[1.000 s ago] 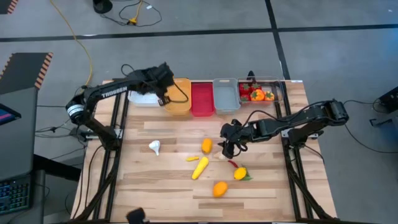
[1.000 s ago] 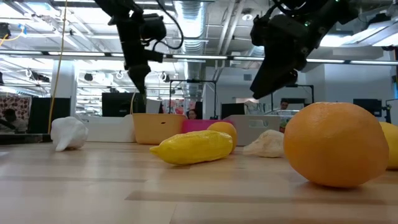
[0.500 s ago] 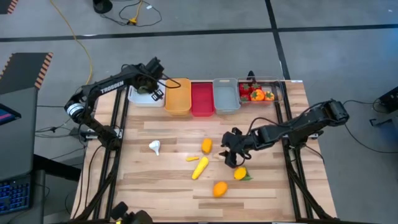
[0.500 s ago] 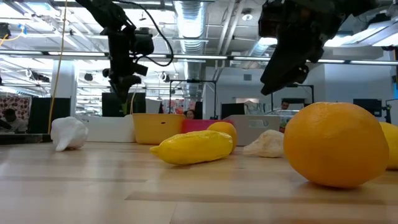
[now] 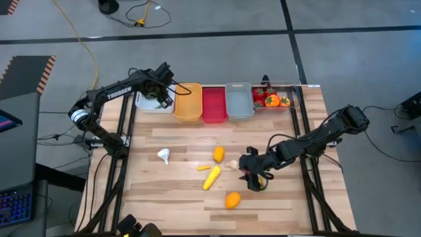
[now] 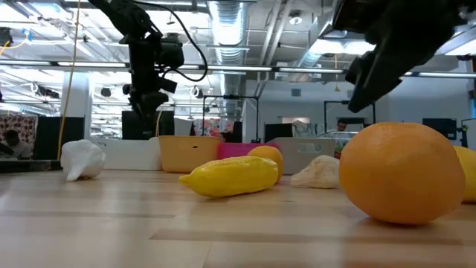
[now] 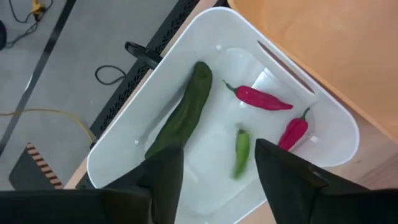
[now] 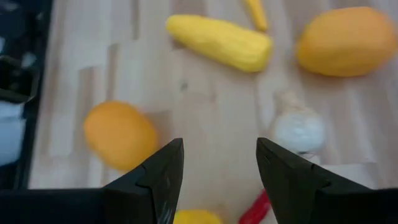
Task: Sort produce into baskets
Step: Put the yellow lemon into the gray bin
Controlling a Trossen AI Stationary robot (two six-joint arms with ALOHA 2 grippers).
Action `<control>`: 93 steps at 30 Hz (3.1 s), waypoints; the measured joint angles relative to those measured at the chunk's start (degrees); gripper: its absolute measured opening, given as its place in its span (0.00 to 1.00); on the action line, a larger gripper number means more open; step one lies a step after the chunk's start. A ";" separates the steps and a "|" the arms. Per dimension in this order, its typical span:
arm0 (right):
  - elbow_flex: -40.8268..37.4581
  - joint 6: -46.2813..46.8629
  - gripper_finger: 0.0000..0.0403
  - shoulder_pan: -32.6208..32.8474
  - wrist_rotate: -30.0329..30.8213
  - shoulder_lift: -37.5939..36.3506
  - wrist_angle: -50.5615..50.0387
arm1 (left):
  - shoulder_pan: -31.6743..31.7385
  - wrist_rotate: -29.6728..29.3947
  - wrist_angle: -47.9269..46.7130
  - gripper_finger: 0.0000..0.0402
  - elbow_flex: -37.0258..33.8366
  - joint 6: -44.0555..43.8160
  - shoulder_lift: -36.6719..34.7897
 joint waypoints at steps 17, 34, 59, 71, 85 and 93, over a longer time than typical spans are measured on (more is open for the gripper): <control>0.00 -1.33 0.57 0.77 -0.75 0.00 0.29 | 0.00 2.43 0.22 0.49 0.00 0.00 0.00; 0.00 -1.33 0.71 0.77 -0.74 0.00 0.29 | 0.00 2.46 0.22 0.49 0.00 0.00 0.00; 0.02 1.03 0.88 8.08 -0.08 0.67 -13.16 | 0.00 2.49 0.22 0.49 0.00 0.01 0.00; 0.02 -2.73 0.85 9.86 1.32 10.91 -12.80 | 0.00 2.47 0.22 0.49 0.00 0.00 0.00; 0.18 -2.91 0.58 9.76 1.30 8.90 -11.37 | -0.01 2.47 0.41 0.49 0.00 0.00 0.00; 4.02 -3.11 0.55 8.53 4.25 6.18 -11.65 | -0.04 2.67 0.48 0.49 0.00 0.23 0.00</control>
